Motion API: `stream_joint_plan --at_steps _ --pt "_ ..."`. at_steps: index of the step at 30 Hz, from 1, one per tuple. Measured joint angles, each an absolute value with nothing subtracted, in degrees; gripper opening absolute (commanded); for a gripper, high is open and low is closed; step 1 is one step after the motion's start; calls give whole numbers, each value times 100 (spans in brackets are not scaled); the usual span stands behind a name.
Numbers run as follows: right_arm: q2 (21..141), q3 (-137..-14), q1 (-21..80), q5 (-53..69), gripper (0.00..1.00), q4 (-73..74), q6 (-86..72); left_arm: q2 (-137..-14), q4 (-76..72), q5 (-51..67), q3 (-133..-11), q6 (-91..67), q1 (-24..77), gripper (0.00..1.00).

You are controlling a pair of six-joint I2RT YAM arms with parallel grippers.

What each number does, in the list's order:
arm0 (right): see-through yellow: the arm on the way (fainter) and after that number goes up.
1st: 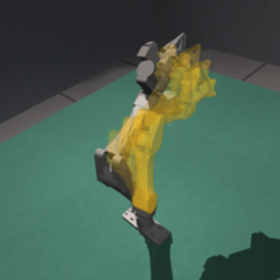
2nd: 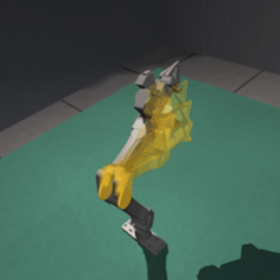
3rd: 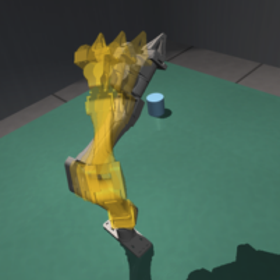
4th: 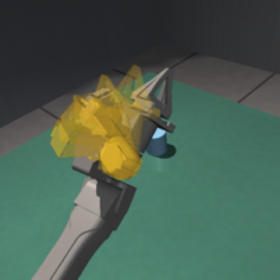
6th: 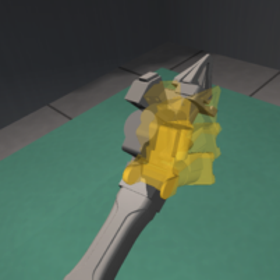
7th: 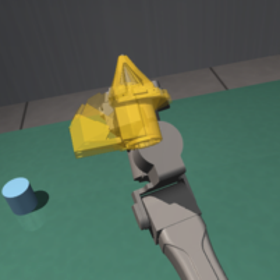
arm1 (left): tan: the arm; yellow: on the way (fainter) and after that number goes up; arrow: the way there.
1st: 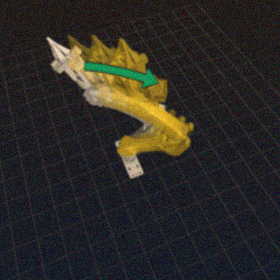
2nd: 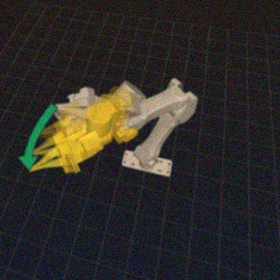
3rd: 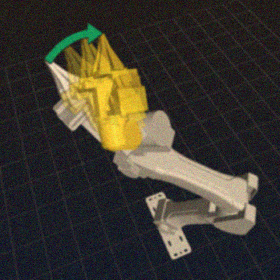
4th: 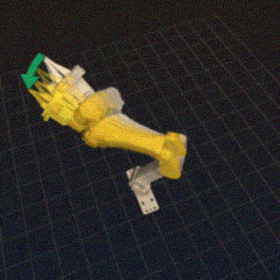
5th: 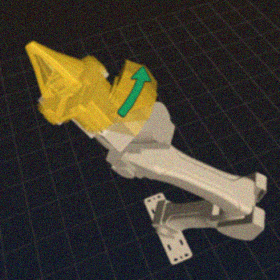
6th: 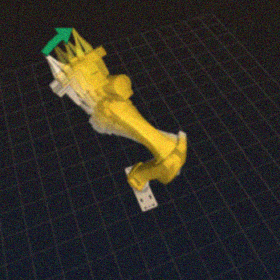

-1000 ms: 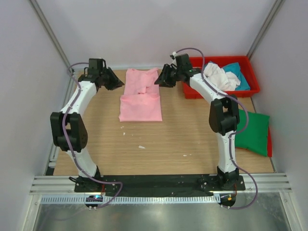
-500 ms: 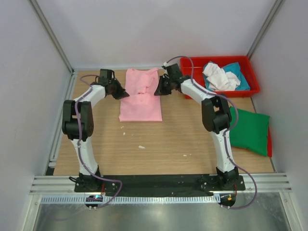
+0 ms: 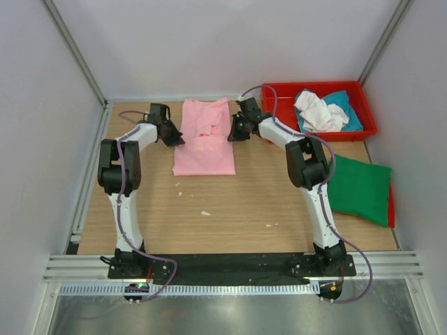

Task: Fold and stack the t-shirts
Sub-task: Fold the tshirt

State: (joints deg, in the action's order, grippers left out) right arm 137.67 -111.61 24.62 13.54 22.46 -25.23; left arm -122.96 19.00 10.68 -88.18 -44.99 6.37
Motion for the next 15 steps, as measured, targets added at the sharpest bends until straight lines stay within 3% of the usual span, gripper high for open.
stream_joint_plan --at_steps 15 --pt "13812 -11048 2447 1157 1 1879 -2582 -12466 1863 947 -9015 -4309 650 0"
